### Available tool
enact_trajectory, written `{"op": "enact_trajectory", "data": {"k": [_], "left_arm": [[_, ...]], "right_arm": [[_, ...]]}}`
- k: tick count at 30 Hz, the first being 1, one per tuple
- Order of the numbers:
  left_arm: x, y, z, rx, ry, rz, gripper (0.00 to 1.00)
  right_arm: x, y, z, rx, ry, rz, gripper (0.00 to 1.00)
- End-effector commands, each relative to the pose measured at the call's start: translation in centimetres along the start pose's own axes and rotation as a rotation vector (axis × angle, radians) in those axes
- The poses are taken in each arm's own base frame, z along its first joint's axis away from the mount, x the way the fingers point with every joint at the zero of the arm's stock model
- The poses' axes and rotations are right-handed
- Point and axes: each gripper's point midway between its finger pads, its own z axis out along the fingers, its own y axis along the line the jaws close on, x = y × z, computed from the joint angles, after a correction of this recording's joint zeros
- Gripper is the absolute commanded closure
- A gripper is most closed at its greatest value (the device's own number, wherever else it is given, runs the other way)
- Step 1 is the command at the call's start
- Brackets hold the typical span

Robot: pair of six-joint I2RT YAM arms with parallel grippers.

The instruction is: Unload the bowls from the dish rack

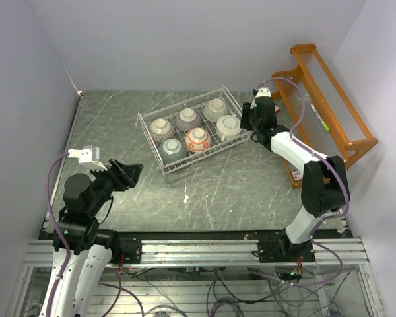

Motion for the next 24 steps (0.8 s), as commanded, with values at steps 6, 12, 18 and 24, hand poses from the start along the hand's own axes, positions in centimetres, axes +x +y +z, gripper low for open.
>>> {"op": "enact_trajectory", "data": {"k": [6, 12, 18, 24], "left_arm": [[-0.1, 0.1, -0.3, -0.005, -0.016, -0.01, 0.31], [0.1, 0.2, 0.0, -0.005, 0.002, -0.011, 0.31], [0.2, 0.1, 0.0, -0.002, 0.002, -0.012, 0.31], [0.1, 0.1, -0.1, 0.003, -0.004, -0.011, 0.32]], "right_arm": [[0.4, 0.2, 1.5, -0.011, -0.003, -0.007, 0.55], [0.8, 0.0, 1.8, -0.002, 0.005, -0.011, 0.66], [1.3, 0.2, 1.5, -0.022, 0.009, -0.014, 0.78], [1.6, 0.5, 0.3, -0.042, 0.003, 0.004, 0.93]]}}
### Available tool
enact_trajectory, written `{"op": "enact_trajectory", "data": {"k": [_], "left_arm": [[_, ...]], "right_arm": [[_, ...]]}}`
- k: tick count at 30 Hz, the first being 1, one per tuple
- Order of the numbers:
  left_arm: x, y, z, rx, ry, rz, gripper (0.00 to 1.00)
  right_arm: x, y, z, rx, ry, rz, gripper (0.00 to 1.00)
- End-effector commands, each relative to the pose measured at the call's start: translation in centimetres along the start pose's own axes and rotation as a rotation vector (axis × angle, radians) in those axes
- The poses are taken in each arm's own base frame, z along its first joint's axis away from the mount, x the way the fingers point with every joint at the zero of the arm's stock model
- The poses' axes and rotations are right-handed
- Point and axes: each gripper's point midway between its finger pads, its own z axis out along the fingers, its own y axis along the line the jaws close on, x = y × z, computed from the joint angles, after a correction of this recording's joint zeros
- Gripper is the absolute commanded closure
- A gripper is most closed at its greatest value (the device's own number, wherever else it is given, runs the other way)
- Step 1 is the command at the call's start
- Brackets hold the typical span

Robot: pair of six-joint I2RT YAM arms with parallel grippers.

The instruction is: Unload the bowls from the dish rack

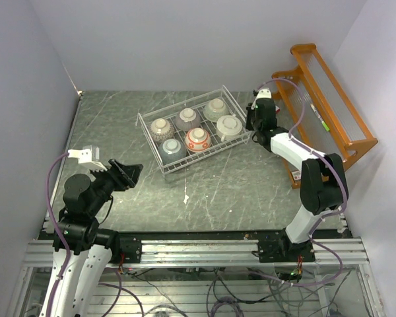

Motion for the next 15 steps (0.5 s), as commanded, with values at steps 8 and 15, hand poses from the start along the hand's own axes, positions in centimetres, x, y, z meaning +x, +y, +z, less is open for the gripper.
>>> {"op": "enact_trajectory", "data": {"k": [8, 15], "left_arm": [[0.4, 0.1, 0.1, 0.006, 0.006, -0.012, 0.32], [0.3, 0.2, 0.3, 0.003, 0.005, -0.011, 0.32]], "right_arm": [[1.6, 2.8, -2.9, -0.11, 0.009, 0.042, 1.0], [0.6, 5.5, -5.3, -0.175, -0.031, 0.059, 1.0]]}}
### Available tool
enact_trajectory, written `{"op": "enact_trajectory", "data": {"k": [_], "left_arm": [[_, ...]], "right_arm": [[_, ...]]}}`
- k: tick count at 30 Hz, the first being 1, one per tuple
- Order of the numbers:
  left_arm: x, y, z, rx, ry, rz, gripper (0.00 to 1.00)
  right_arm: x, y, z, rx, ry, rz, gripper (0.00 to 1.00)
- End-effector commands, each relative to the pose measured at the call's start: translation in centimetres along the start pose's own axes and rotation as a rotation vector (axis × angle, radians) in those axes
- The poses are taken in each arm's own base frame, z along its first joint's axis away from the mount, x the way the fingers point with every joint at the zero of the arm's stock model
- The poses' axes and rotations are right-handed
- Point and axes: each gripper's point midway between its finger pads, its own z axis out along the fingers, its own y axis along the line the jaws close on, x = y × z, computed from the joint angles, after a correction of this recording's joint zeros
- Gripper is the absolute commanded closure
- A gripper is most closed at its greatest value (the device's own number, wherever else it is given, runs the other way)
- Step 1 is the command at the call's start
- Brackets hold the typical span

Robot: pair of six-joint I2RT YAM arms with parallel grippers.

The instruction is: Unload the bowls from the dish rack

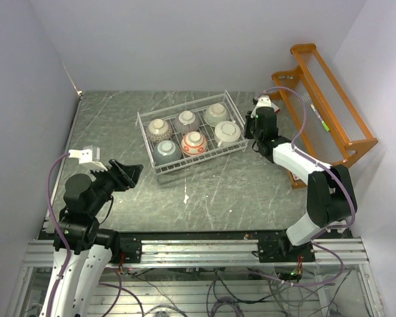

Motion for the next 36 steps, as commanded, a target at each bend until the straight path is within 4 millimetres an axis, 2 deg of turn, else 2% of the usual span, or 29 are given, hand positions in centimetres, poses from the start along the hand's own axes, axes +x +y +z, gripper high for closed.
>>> {"op": "enact_trajectory", "data": {"k": [1, 4, 11, 18, 20, 22, 24, 27, 31, 33, 36], "left_arm": [[0.1, 0.1, 0.2, 0.004, -0.002, -0.01, 0.32], [0.0, 0.3, 0.3, -0.01, 0.0, -0.012, 0.33], [0.0, 0.6, 0.3, -0.035, 0.007, -0.014, 0.33], [-0.1, 1.1, 0.1, -0.067, -0.008, -0.029, 0.28], [-0.3, 1.3, 0.0, -0.08, -0.016, -0.033, 0.23], [-0.3, 1.4, 0.0, -0.09, -0.017, -0.036, 0.19], [-0.3, 1.5, 0.0, -0.092, -0.01, -0.034, 0.18], [-0.1, 1.4, 0.1, -0.085, -0.003, -0.033, 0.18], [-0.2, 1.3, 0.0, -0.081, -0.01, -0.035, 0.18], [-0.2, 1.3, 0.0, -0.081, -0.012, -0.036, 0.19], [-0.2, 1.3, 0.0, -0.079, -0.01, -0.034, 0.23]], "right_arm": [[-1.1, 4.7, -2.0, -0.121, -0.032, 0.043, 1.0], [-1.5, 6.6, -2.7, -0.13, -0.057, 0.025, 1.0], [-0.7, 10.9, -4.4, -0.173, -0.057, 0.024, 1.0], [-0.6, 14.5, -6.3, -0.225, -0.069, 0.041, 1.0], [-0.6, 15.6, -6.9, -0.238, -0.079, 0.054, 1.0], [0.5, 15.9, -7.1, -0.234, -0.069, 0.051, 0.98], [0.4, 16.2, -7.3, -0.233, -0.076, 0.053, 0.92], [0.0, 16.3, -7.0, -0.223, -0.08, 0.037, 0.74], [-1.9, 16.2, -5.9, -0.171, -0.098, 0.0, 0.53], [-2.5, 16.1, -4.9, -0.138, -0.096, -0.024, 0.46], [-3.2, 15.6, -3.0, -0.103, -0.076, -0.027, 0.44]]}}
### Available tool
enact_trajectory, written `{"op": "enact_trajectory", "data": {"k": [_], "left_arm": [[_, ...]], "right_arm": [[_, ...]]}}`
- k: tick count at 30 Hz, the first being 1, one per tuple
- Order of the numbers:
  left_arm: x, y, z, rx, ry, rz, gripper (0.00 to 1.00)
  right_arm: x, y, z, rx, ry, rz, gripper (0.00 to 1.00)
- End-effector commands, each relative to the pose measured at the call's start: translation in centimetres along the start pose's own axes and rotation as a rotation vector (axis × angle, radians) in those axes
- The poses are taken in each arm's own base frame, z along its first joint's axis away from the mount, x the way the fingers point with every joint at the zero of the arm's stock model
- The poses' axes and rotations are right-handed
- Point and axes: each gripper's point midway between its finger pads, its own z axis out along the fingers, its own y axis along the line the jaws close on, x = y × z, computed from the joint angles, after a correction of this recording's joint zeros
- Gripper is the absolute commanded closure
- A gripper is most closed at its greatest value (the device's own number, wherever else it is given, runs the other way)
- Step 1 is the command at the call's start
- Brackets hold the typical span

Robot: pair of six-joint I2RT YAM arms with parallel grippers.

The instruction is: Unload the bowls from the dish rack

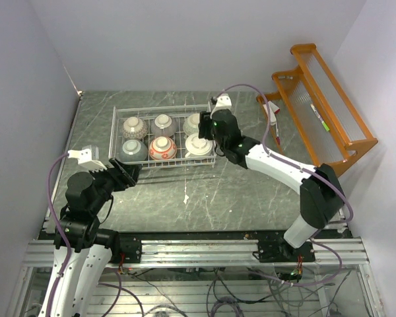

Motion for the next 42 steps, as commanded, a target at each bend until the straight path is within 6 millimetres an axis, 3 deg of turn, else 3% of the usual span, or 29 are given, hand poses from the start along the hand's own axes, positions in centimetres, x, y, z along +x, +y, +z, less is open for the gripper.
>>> {"op": "enact_trajectory", "data": {"k": [1, 6, 15, 23, 33, 34, 37, 39, 42], "left_arm": [[-0.3, -0.1, -0.3, 0.0, -0.012, -0.008, 0.25], [-0.2, -0.5, -0.2, 0.023, -0.003, 0.0, 0.32], [-0.1, -0.6, -0.1, 0.028, 0.002, 0.0, 0.33], [0.1, -0.9, -0.1, 0.05, 0.011, 0.004, 0.33], [0.0, -0.7, -0.3, 0.039, 0.007, 0.001, 0.33], [0.0, -0.8, -0.3, 0.04, 0.005, 0.002, 0.33], [0.0, -0.8, -0.3, 0.039, 0.004, 0.0, 0.34], [0.0, -0.7, -0.2, 0.04, 0.004, 0.001, 0.33], [0.0, -0.7, -0.2, 0.038, 0.007, 0.001, 0.34]], "right_arm": [[-1.3, -1.6, 2.7, 0.073, 0.01, -0.017, 0.44], [-2.5, -2.4, 5.5, 0.092, 0.035, -0.014, 0.44], [-1.3, -3.9, 9.9, 0.078, 0.097, 0.001, 0.46], [-0.3, -3.7, 10.7, 0.048, 0.136, 0.037, 0.75], [-0.3, -4.9, 10.8, 0.079, 0.156, 0.061, 0.99], [0.6, -5.2, 11.3, 0.089, 0.173, 0.056, 1.0], [1.2, -5.5, 11.6, 0.101, 0.187, 0.041, 0.99], [1.5, -5.4, 11.9, 0.094, 0.196, 0.034, 0.82], [1.9, -5.5, 12.2, 0.096, 0.203, 0.032, 0.74]]}}
